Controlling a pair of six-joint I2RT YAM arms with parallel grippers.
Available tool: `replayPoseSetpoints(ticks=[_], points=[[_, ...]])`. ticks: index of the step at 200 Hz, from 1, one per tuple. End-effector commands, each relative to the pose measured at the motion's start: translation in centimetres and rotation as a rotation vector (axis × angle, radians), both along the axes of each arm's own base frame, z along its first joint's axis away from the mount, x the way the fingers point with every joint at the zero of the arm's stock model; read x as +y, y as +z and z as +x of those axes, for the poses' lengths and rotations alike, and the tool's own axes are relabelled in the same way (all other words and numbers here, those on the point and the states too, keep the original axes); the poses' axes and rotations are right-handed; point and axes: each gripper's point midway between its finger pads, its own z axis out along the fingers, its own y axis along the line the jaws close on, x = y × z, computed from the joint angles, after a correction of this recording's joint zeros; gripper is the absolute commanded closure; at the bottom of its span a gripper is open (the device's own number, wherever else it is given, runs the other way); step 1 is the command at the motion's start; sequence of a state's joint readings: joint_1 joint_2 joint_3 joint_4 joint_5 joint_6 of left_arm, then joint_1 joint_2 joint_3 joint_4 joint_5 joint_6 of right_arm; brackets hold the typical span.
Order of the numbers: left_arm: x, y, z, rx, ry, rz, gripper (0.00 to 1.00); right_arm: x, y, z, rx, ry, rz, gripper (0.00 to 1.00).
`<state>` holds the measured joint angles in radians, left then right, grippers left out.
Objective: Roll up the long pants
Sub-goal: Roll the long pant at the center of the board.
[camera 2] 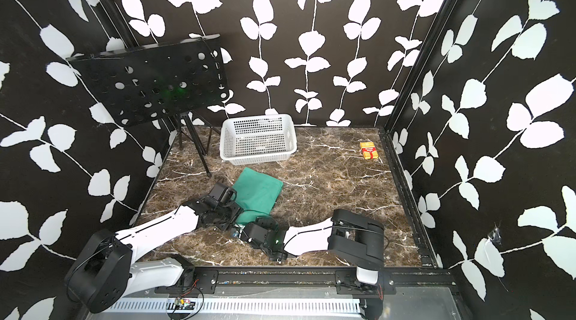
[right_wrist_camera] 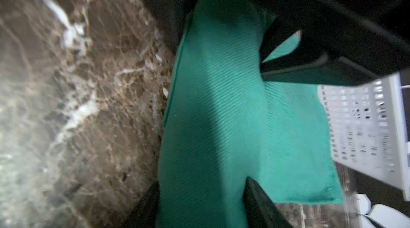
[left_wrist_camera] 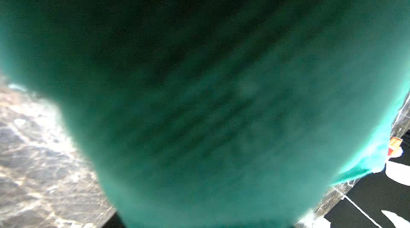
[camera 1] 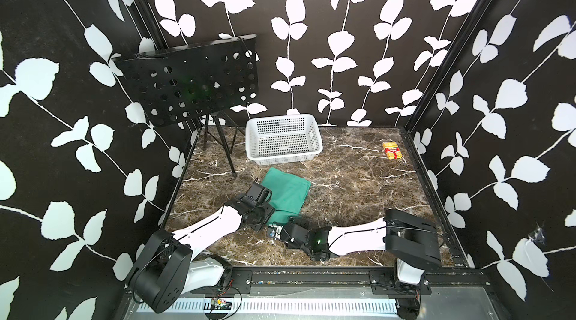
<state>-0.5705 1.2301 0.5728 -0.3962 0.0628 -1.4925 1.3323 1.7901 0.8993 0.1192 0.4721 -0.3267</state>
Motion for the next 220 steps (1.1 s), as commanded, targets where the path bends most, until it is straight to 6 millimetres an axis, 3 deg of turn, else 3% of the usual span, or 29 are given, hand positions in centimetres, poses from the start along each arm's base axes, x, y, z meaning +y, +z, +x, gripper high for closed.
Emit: replayPoseSetpoints(ticks=[1,23,54,105,142,199,220], points=[[2.5,-1.2,-2.5,0.088,0.018,0.097,0.39,-0.6,-0.2,0.9,0.012,-0.056,0.004,0.71],[2.5,0.9,-1.3,0.005,0.007,0.098,0.25,-1.3,0.0,0.4,0.119,-0.067,0.039,0.88],[2.1,3.1,-0.9,-0.060,-0.021,0.065,0.14,-2.1,0.5,-0.9,0.344,-0.060,0.095,1.00],[-0.2,4.5,-1.8,-0.128,-0.123,0.006,0.12,-2.4,1.8,-2.9,0.728,-0.042,0.203,1.00],[-1.4,3.7,-2.0,-0.153,-0.130,-0.032,0.12,-2.5,3.3,-3.5,0.987,-0.046,0.282,1.00],[-2.9,3.2,-1.3,-0.174,-0.170,-0.034,0.14,-3.7,3.7,-3.0,1.368,-0.136,0.365,1.00],[-3.1,2.8,-0.5,-0.190,-0.164,-0.019,0.19,-4.6,3.1,-2.2,1.436,-0.203,0.388,1.00]])
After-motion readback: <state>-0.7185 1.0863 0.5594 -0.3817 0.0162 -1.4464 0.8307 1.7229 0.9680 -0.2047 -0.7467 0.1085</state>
